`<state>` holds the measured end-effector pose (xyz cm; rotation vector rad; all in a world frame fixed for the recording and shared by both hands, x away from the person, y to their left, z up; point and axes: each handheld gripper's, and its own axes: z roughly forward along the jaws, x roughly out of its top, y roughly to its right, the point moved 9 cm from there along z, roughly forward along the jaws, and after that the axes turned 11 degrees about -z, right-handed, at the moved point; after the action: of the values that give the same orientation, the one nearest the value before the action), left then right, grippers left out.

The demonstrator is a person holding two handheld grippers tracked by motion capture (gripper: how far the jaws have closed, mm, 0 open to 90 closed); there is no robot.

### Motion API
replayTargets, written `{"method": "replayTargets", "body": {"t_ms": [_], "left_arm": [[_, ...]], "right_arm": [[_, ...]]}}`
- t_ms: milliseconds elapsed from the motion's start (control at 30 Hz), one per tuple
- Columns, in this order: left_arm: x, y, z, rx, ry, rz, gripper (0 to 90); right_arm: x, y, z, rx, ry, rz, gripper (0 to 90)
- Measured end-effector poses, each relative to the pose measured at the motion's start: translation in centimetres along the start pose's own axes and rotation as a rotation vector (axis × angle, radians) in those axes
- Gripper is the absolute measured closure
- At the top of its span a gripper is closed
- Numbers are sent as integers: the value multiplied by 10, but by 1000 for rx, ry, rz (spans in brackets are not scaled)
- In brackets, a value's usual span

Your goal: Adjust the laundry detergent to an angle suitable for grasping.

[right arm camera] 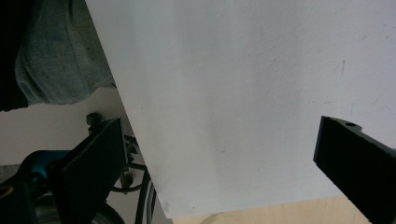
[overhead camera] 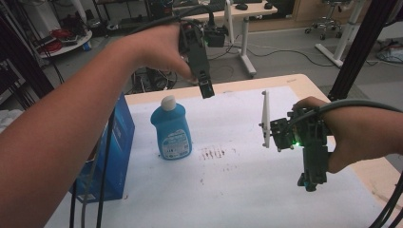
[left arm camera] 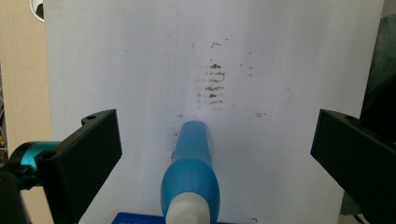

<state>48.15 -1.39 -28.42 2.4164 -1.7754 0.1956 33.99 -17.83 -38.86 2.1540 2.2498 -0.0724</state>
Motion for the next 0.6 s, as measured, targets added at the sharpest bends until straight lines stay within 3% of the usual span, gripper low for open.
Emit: {"method": "replayTargets", "body": {"t_ms": [600], "left_arm": [[-11,1,3,2,-17,-17,18]], "right_arm": [[5,7,-2,-11,17,-40,17]]}}
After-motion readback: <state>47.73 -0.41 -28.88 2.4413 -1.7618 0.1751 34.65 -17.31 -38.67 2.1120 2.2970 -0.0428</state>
